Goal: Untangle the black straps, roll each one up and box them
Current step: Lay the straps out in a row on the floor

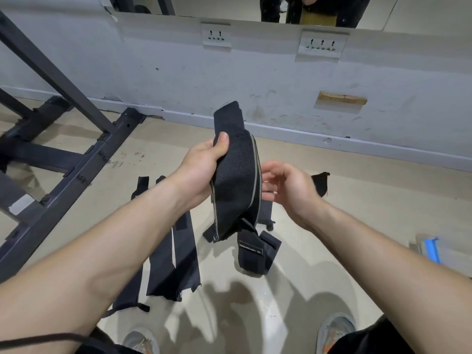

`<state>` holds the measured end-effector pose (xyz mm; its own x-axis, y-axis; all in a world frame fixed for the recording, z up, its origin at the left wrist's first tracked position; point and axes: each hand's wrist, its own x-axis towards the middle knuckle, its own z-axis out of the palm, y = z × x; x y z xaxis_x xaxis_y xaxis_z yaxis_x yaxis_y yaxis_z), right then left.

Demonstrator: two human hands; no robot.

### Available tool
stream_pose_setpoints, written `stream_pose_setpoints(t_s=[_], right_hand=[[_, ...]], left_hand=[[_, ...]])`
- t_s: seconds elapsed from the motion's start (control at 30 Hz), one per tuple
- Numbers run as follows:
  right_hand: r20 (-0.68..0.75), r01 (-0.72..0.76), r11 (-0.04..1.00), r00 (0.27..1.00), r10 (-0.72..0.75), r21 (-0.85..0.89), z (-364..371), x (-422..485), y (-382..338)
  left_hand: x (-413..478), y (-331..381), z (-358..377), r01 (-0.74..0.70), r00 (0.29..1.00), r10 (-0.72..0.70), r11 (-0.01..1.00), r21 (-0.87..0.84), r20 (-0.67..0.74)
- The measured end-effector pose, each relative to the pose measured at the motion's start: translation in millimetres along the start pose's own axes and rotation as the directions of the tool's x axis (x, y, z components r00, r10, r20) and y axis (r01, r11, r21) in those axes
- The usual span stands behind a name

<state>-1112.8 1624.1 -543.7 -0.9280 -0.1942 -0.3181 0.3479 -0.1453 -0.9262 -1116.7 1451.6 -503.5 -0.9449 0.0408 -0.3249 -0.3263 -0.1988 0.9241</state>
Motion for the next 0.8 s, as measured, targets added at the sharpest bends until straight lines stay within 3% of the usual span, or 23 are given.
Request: stream_pose_setpoints(t_s=[0.1, 0.17, 0.27, 0.33, 0.43, 0.53, 0.67, 0.8], right_hand=[[0.075, -0.066, 0.937, 0.992, 0.097, -0.342, -10, 1, 41], [0.107, -0.102, 0.803, 0.974, 0.201, -0.588, -23, 8, 76], [-0.019, -0.183, 0.59, 0.962, 0.273, -0.786, -39, 16, 122], [-0.096, -0.237, 0.58, 0.96, 0.263, -0.78, -43, 20, 145], [-0.108, -0.276, 0.721, 0.956, 0.271, -0.636, -44, 27, 181], [-0.115, -0.247, 0.767, 0.968, 0.223, -0.592, -38, 24, 196], [-0.319, -0.377, 0.662, 0.923, 0.214, -0.647, -57, 28, 189], [-0.58, -0.614, 0.549, 0.771, 0.262, -0.568, -107, 26, 175]], left_hand=[[0, 3, 1, 0.055, 0.997, -0.061, 0.991, -0.121, -0.05], [0, 4, 3, 0.096, 0.993, -0.107, 0.98, -0.177, -0.054], [0, 3, 7, 0.159, 0.983, -0.177, 0.952, -0.261, -0.049], [1, 4, 8, 0.179, 0.98, -0.198, 0.936, -0.304, -0.034], [5, 5, 4, 0.182, 0.979, -0.201, 0.926, -0.331, -0.025], [8, 4, 3, 0.179, 0.978, -0.205, 0.93, -0.321, -0.048], [20, 7, -10, 0.081, 0.961, -0.154, 0.951, -0.299, -0.228], [30, 15, -29, 0.025, 0.935, -0.149, 0.933, -0.358, -0.323]])
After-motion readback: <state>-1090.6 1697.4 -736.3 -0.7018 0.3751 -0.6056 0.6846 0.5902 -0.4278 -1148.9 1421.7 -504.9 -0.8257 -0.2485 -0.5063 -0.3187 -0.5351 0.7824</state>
